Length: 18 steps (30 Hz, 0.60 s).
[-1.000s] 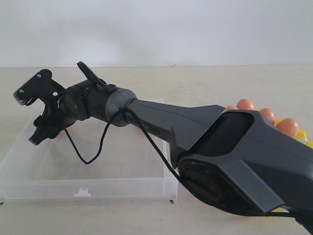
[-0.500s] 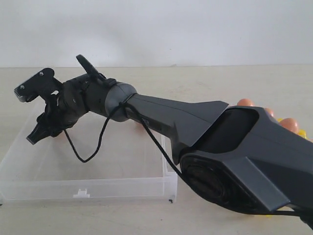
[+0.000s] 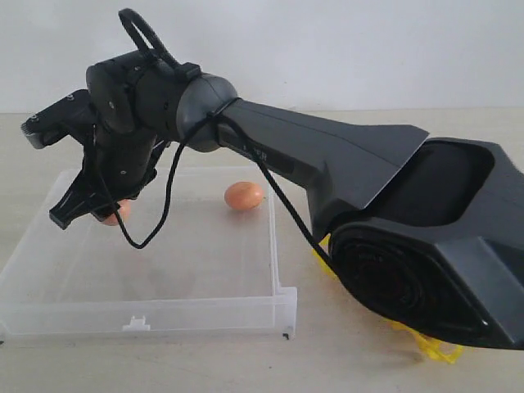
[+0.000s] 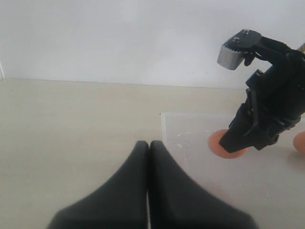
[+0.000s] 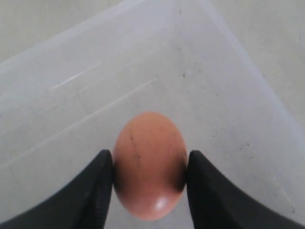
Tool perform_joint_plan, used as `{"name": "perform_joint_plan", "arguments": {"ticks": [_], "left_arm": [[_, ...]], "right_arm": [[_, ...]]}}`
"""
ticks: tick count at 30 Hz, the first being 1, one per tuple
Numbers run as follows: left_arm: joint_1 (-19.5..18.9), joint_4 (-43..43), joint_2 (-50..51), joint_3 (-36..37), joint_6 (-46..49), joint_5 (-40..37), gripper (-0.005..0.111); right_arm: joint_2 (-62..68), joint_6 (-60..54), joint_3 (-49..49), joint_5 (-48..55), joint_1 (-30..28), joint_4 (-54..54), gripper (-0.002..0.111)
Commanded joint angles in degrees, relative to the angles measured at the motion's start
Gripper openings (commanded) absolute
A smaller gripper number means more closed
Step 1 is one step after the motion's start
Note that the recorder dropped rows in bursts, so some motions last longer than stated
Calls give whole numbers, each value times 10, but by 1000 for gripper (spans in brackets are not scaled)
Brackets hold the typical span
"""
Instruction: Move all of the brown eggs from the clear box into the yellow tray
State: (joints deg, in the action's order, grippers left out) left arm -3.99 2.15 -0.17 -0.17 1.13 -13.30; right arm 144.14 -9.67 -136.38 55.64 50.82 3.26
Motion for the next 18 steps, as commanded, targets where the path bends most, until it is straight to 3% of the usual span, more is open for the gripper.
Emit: {"name": "perform_joint_plan", "arguments": {"ticks": [1,11,18], "left_arm": [[0,-1,2,2,0,0,-4],[0,-1,2,2,0,0,-4],[0,-1,2,2,0,0,-4]], "right_arm": [[-15,7,-3,35,1,-10,2],[-23,18,4,27,14,-13,2],[-102,50,148,-47,15,-61,2]]}}
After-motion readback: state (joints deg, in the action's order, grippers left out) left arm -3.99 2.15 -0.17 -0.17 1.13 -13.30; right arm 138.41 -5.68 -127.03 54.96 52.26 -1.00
